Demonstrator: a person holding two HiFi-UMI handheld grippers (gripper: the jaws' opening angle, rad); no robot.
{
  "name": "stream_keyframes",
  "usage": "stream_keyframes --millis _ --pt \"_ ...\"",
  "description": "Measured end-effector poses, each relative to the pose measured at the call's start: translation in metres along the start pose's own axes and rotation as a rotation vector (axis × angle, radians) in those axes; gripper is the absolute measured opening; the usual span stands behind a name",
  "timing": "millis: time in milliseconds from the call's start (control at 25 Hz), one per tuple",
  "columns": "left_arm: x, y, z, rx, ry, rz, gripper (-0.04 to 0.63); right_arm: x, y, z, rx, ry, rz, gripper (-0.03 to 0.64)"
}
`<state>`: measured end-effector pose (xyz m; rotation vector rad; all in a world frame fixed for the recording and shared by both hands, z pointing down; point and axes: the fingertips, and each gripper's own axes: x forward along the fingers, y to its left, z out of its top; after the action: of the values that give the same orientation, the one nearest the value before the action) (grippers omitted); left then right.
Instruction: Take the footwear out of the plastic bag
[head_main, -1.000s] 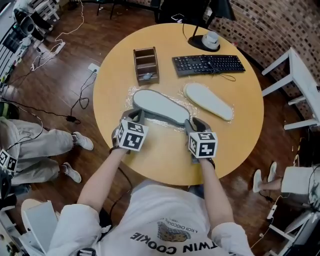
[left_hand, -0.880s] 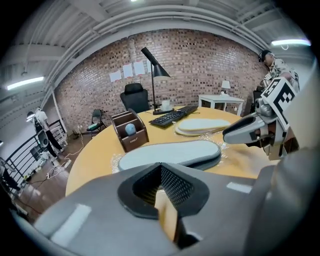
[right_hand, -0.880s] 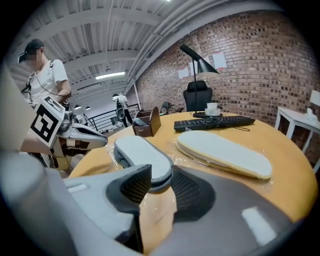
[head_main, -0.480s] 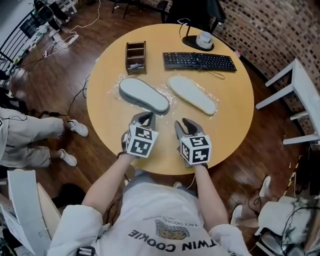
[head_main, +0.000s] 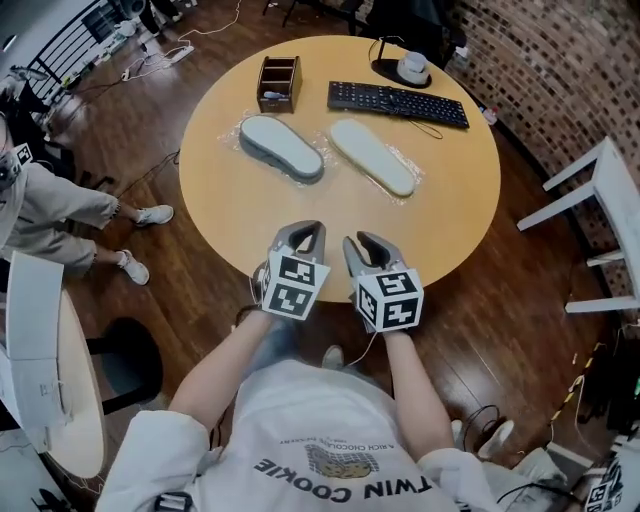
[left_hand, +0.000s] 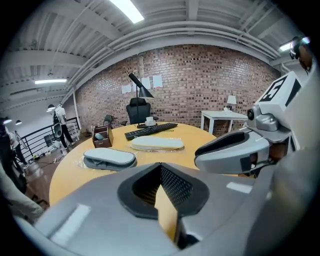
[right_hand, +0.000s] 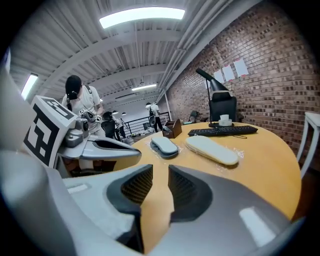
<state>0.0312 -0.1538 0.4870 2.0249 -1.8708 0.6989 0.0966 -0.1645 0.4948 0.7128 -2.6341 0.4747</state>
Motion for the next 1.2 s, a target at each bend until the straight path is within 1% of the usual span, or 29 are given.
stream_keyframes --millis 120,320,640,760,880,1200 --pt "-0.016 -0.018 -0.002 -0.036 -0.013 0.028 0.008 -0.021 0.011 -0.004 -0.021 0.0 0.036 0.094" --pt "-0.044 -0.048 -0.003 -0.06 -0.027 0.033 0.008 -0.051 0.023 -0.006 -0.015 -0.014 0.052 0.083" --pt "-0.092 -0.063 -0.009 -0.086 -0.046 0.074 0.008 -0.08 0.06 -0.015 -0.002 -0.033 0.083 0.058" --pt "-0.109 -0.072 -0.018 -0.091 -0.05 0.072 0.008 -0.092 0.074 -0.023 0.01 -0.044 0.078 0.048" --pt "-0.134 -0.082 -0.028 -0.112 -0.065 0.077 0.008 -0.107 0.094 -0.03 0.008 -0.05 0.08 0.041" --pt "-0.216 -0.105 -0.07 -0.135 -0.102 0.082 0.008 -0.162 0.166 -0.06 -0.018 -0.065 0.065 0.038"
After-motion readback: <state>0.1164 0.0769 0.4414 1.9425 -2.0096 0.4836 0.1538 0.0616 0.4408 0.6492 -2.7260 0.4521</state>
